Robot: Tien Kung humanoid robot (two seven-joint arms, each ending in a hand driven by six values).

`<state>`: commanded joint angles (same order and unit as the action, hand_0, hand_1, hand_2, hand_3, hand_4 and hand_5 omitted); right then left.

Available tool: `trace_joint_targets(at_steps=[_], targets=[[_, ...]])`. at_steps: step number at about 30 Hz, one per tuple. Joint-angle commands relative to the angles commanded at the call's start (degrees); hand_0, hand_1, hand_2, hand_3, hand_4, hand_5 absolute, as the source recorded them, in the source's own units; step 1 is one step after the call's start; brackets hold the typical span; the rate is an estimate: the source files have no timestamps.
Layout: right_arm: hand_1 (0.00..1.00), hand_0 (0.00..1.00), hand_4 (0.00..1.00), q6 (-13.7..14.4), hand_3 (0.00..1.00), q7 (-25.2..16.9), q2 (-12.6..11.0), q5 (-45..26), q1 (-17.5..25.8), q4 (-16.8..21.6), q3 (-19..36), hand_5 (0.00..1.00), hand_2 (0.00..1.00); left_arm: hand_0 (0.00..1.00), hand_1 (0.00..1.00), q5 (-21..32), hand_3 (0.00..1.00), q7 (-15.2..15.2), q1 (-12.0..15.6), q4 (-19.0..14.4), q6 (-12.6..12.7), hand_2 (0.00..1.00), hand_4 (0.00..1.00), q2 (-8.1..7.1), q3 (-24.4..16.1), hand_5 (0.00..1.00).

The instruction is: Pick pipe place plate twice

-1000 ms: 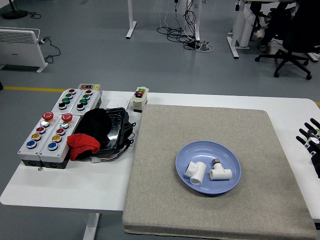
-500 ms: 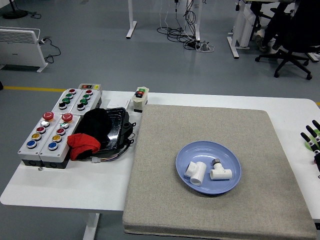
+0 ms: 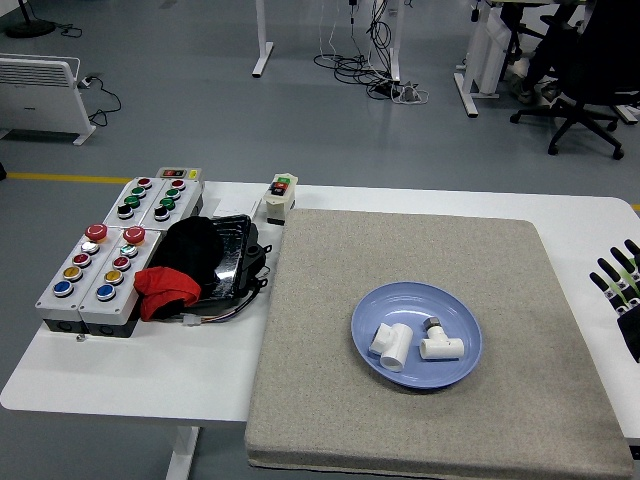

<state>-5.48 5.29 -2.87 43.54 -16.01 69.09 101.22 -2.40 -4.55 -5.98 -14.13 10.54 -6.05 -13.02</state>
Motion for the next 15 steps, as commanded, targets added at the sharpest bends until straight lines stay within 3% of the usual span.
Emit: trace_joint_targets(at_steps=[2, 3, 15], targets=[[0.811, 0.886, 0.521, 0.29, 0.792, -0.89, 0.02, 0.1, 0.09, -0.1, -0.31, 0.709, 0.853, 0.619, 0.585, -0.26, 0.586, -0.1, 0.06, -0.02, -0.02, 0.509, 0.27, 0.03, -0.12, 0.998], [0.863, 0.945, 0.523, 0.41, 0.862, -1.48, 0.09, 0.21, 0.16, -0.15, -0.46, 0.779, 0.927, 0.619, 0.586, -0.37, 0.586, -0.15, 0.1, -0.03, -0.03, 0.513, 0.268, 0.05, -0.19, 0.998], [0.891, 0.973, 0.514, 0.22, 0.895, -4.62, 0.44, 3.31, 0.22, -0.49, -3.07, 0.785, 0.95, 0.619, 0.586, 0.2, 0.585, 0.14, -0.02, -0.08, -0.14, 0.511, 0.268, 0.03, 0.27, 0.998]])
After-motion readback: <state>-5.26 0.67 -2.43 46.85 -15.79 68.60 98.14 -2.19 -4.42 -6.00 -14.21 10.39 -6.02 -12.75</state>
